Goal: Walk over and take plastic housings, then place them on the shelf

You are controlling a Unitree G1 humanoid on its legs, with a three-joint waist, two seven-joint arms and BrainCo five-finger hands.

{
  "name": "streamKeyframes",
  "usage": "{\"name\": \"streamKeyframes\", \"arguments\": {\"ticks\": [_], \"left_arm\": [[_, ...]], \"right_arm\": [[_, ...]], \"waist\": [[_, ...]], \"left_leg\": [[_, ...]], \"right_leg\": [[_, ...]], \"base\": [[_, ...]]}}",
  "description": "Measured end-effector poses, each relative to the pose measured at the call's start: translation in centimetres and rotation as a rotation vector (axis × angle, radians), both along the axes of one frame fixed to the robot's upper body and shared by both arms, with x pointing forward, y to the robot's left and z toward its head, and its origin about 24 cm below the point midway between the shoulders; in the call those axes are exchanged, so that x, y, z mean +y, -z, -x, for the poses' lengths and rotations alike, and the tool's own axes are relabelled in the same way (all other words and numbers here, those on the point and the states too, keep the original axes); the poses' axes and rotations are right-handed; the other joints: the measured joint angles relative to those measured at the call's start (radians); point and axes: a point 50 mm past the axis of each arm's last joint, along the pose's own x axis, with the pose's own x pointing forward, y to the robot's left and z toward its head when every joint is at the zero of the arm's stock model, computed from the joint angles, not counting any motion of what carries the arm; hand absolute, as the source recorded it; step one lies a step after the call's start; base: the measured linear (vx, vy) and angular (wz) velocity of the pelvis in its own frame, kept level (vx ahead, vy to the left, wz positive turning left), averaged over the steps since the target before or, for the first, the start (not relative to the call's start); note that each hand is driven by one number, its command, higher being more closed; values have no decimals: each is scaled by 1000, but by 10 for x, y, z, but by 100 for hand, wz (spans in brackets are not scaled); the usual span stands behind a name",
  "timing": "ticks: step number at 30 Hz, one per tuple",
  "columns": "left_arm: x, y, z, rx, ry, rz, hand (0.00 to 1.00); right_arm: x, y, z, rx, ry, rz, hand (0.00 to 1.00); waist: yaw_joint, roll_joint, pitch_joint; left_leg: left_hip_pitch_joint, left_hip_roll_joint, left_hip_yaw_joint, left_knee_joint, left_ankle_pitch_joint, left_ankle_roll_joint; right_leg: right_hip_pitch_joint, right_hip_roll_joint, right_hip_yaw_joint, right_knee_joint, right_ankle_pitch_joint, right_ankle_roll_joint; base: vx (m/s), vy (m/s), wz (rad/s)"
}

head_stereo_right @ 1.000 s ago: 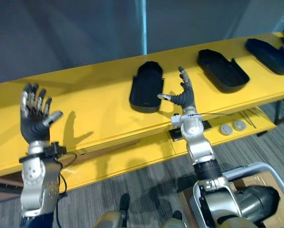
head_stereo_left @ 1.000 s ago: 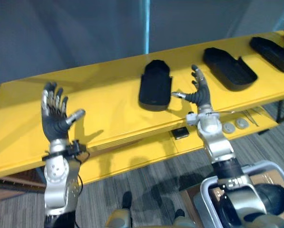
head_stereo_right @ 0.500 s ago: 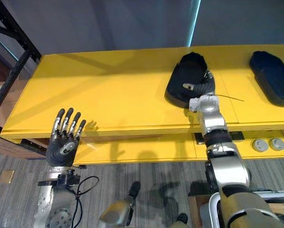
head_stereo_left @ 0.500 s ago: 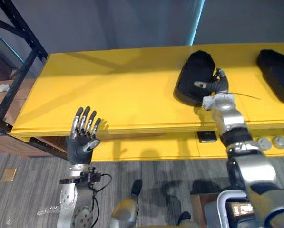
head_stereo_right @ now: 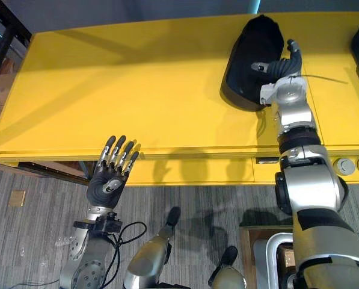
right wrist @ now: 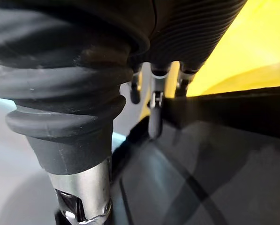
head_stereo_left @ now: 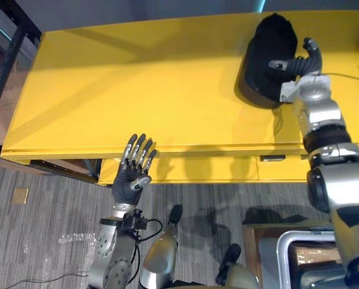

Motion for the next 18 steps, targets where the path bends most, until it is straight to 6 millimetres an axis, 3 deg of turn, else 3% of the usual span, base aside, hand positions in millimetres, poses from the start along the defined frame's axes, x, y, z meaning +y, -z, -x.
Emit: {"name": "streamKeyframes", "arguments": {"ticks": [8,13,18], "left_arm": [[-3,8,-1,46,-3,4,0],[-9,10,0,44,14,15,0],[-7,12,3,43,8,21,0]], "right_arm": [[8,-7,-1,20,16,170,0],[14,-17,-1,15,40,477,0],[9,-49,11,-165,183,742,0]], "waist": [[-2,15,14],[-3,18,19],[-4,18,19]], "left_leg": [[-4,5,7,0,1,-1],[-12,9,7,0,2,-3],[-13,9,8,0,2,-3]], "right_leg": [[-31,-6,14,48,-21,-2],[-48,-5,16,64,-29,-7],[-49,-4,16,63,-31,-7]], "base": [[-28,-35,-3],[-13,-32,-1],[4,-34,0]]}}
